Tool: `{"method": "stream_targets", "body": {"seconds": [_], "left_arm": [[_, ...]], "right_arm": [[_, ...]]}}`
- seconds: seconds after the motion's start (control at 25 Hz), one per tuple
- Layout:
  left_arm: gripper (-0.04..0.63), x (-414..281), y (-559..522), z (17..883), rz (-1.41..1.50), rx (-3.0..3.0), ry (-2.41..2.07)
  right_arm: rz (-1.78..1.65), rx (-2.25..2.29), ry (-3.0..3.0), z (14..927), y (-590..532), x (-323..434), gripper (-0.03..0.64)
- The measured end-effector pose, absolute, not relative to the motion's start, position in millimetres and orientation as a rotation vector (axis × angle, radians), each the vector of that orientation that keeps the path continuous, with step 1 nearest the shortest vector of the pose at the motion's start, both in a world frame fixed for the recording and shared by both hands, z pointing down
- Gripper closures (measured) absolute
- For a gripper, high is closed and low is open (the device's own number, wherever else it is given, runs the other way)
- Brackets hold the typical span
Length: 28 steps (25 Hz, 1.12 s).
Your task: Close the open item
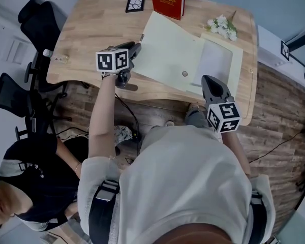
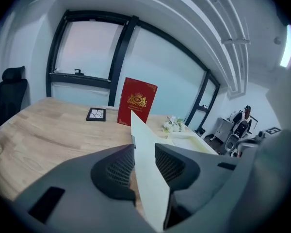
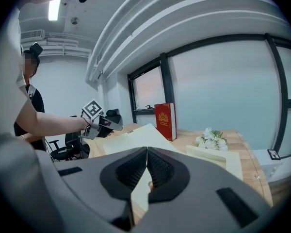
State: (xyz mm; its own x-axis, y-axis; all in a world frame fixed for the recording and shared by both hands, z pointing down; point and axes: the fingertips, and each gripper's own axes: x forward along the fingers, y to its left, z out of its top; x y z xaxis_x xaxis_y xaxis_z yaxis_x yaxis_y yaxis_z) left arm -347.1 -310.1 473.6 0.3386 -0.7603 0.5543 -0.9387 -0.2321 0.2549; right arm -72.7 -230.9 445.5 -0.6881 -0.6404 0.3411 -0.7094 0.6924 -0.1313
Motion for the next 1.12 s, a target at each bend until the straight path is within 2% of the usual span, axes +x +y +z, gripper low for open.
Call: {"method": "stream_targets", "body": {"seconds": [0.2,0.48,0.56,0.68,1.12], "left_arm": [[0.411,-349.6,-332.8,484.0,0.422,2.044,-1.395],[0.413,-354.4,-353.8,503.2,0.467,2.009,-1.332],[0.422,-354.6,-356.9,506.8,0.45,1.997,-1.317],[0.47,-355.0,-360.1,506.1,0.385,1.981,-1.303],[0.546,-347.4,-365.3,505.4,0.339,1.966,-1.24]], "right_arm": [[0.378,1.054,-2.628,450.6,-238.3,-71.6,0.598],[0.366,1.004,-2.629,454.3,-249.2,-76.6,0.598],[0.362,0.991,-2.63,454.3,-252.6,-78.8,0.597],[0.355,0.97,-2.635,454.0,-255.4,-83.7,0.598],[0.366,0.995,-2.622,455.6,-252.6,-80.8,0.597]]}}
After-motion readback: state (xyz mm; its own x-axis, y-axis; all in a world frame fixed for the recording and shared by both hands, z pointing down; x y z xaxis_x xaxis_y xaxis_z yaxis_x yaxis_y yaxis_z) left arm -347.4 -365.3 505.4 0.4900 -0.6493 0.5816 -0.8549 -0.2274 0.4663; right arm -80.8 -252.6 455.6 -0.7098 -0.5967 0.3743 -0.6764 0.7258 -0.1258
